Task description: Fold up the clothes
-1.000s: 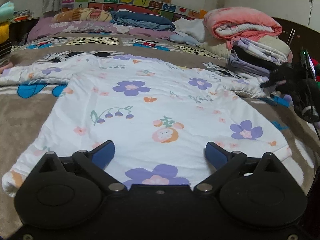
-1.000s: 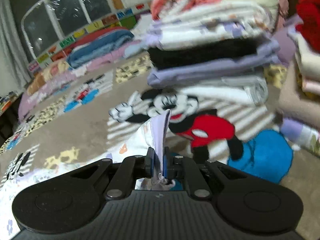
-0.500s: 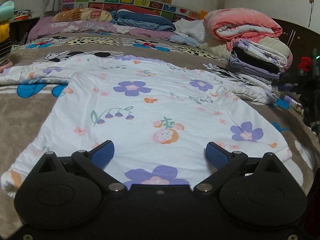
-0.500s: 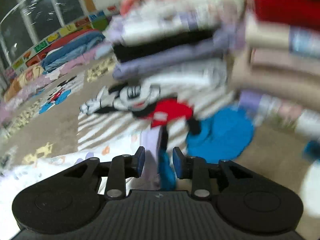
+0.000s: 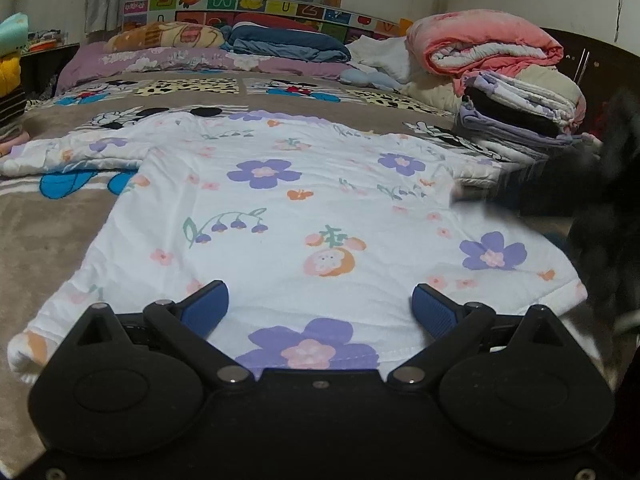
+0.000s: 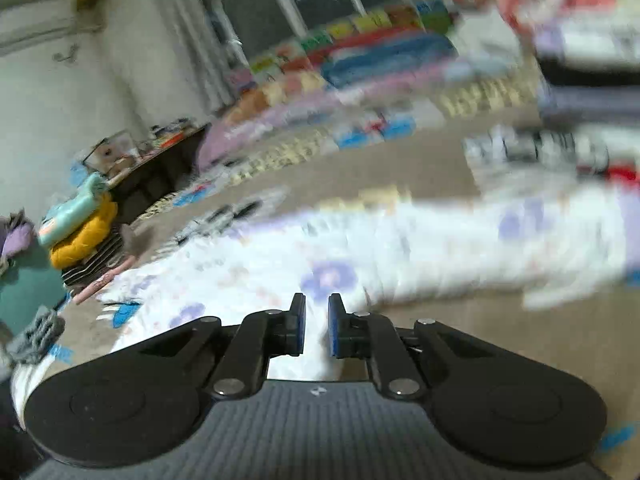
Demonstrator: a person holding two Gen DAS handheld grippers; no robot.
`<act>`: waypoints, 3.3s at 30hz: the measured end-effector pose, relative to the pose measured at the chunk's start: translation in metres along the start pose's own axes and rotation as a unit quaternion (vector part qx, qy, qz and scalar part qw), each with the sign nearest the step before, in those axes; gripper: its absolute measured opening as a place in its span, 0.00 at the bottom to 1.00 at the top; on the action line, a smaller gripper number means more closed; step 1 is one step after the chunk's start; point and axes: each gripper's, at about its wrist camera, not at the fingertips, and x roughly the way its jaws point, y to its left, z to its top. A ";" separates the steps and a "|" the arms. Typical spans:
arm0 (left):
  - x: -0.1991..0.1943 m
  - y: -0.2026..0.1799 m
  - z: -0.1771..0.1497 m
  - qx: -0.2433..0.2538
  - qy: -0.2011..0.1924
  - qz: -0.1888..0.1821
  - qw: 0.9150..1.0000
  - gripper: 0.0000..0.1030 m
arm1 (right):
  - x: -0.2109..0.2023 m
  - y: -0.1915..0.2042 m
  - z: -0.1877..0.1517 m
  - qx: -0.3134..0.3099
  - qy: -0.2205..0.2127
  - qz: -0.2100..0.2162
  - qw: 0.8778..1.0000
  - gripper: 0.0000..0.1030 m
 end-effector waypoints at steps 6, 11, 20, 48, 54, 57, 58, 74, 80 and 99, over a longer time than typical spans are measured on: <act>0.001 -0.001 -0.001 0.004 -0.001 0.002 1.000 0.97 | 0.014 -0.030 -0.017 0.078 0.039 -0.005 0.996 0.08; 0.001 -0.002 -0.001 0.006 -0.001 0.005 1.000 0.97 | 0.003 -0.026 -0.013 0.087 0.028 0.019 0.996 0.14; 0.001 -0.001 -0.002 0.008 -0.001 0.003 1.000 0.97 | 0.022 -0.048 -0.016 0.127 0.045 0.010 0.991 0.08; -0.024 -0.002 -0.008 0.021 0.005 -0.001 1.000 0.97 | -0.099 0.015 -0.103 -0.041 0.010 -0.092 0.995 0.09; -0.045 0.010 -0.005 -0.005 -0.025 -0.004 1.000 0.96 | -0.134 0.013 -0.094 0.015 -0.080 -0.064 0.995 0.17; -0.046 0.014 -0.005 -0.019 -0.024 -0.005 1.000 0.96 | -0.132 0.026 -0.087 -0.011 -0.095 -0.035 0.995 0.17; -0.045 0.015 -0.006 -0.022 -0.018 -0.004 1.000 0.96 | -0.124 0.031 -0.087 -0.024 -0.086 -0.032 0.995 0.17; -0.044 0.056 -0.007 -0.056 0.023 0.060 0.996 0.94 | -0.098 0.052 -0.107 -0.087 -0.084 -0.059 0.991 0.17; -0.061 0.044 -0.009 0.011 -0.013 0.069 0.997 0.89 | -0.077 0.046 -0.106 -0.071 -0.012 -0.097 0.993 0.13; -0.066 0.044 -0.009 0.027 -0.061 0.104 0.992 0.92 | -0.085 0.046 -0.111 -0.047 -0.039 -0.101 0.993 0.24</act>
